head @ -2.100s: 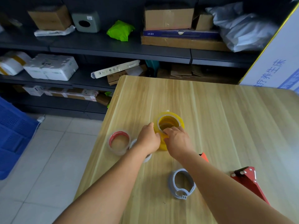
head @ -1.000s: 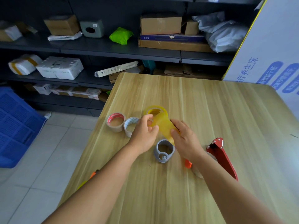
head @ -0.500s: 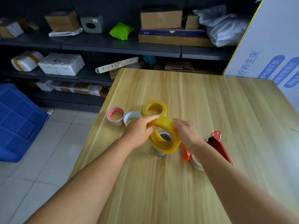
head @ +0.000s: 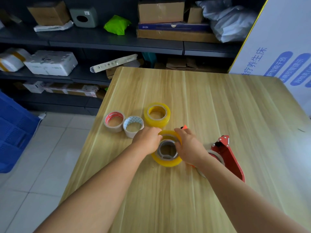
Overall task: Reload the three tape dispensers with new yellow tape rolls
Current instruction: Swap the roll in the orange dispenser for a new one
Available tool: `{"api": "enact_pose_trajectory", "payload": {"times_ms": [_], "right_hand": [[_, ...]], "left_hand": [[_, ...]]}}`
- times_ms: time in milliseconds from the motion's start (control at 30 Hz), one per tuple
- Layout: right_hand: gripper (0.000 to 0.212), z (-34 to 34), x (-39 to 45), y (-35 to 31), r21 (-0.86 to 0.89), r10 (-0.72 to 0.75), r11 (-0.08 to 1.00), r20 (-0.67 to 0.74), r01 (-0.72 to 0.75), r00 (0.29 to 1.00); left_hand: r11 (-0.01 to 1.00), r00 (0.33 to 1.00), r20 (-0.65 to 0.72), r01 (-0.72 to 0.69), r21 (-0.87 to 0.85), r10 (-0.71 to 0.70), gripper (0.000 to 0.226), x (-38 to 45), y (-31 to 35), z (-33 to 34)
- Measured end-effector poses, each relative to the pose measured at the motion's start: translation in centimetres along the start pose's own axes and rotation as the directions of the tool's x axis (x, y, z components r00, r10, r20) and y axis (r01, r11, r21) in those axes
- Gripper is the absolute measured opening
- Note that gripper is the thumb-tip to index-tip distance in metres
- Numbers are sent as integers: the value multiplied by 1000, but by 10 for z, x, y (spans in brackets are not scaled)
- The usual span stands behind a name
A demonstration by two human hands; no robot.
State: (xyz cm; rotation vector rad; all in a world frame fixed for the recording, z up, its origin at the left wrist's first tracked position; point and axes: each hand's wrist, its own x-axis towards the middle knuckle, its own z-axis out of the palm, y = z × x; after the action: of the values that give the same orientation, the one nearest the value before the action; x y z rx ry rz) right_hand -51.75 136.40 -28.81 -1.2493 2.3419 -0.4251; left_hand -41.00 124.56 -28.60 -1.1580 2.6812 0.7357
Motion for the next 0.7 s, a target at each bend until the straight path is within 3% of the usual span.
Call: {"api": "enact_pose_trajectory", "payload": {"times_ms": [233, 467, 700], "right_hand": [[56, 3, 8, 2, -33, 98, 995, 52, -96, 994], [53, 2, 13, -1, -35, 124, 991, -39, -126, 991], [50, 4, 13, 0, -40, 64, 997, -12, -64, 998]], "left_hand": [[999, 996, 88, -33, 27, 31, 23, 15, 1, 5], [998, 998, 53, -30, 62, 27, 25, 21, 5, 5], [987, 981, 191, 52, -149, -23, 34, 19, 1, 4]]}}
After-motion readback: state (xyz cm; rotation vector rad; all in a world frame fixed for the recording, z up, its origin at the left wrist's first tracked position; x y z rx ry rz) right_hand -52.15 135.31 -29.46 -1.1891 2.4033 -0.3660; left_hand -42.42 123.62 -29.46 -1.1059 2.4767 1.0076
